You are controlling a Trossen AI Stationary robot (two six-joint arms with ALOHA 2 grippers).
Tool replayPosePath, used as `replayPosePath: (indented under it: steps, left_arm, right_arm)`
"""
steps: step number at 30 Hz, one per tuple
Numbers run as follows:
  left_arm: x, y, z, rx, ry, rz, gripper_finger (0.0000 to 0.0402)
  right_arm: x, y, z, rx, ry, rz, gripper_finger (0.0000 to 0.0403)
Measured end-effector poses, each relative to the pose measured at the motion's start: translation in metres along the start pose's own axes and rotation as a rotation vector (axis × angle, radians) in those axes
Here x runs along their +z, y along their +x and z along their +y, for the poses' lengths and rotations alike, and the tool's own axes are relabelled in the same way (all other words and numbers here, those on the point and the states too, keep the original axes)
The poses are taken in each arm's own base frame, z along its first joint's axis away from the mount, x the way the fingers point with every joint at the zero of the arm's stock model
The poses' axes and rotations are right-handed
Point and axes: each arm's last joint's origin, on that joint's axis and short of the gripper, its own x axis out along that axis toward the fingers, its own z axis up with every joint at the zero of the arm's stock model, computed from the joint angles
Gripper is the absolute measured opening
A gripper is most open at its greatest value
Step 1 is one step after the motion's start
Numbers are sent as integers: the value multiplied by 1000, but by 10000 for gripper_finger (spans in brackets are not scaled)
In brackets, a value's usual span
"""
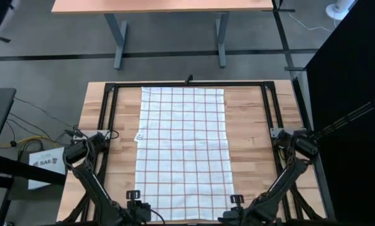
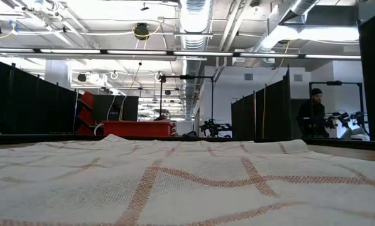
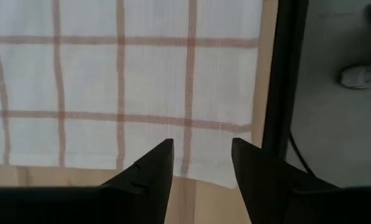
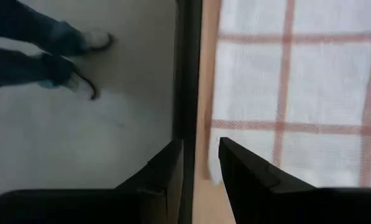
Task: Roll towel
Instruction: Roll the white squared towel
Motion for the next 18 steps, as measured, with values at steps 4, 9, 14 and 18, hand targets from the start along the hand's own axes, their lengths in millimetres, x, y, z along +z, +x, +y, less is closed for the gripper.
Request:
replayPosePath:
  steps: [4, 9, 14, 18]
  left_arm:
    - [-3, 0, 0, 19, 3, -18, 148]
    - [-5, 0, 1, 40, 29, -23, 148]
    - [-6, -1, 1, 56, 37, -38, 148]
    - [-6, -1, 1, 62, 40, -50, 148]
  right_arm:
    - [-3, 17, -1, -21, 5, 38, 93]
    - [-4, 32, -4, -50, 11, 66, 93]
    - [-7, 39, -5, -64, 7, 84, 93]
    - [-8, 44, -5, -75, -1, 93, 93]
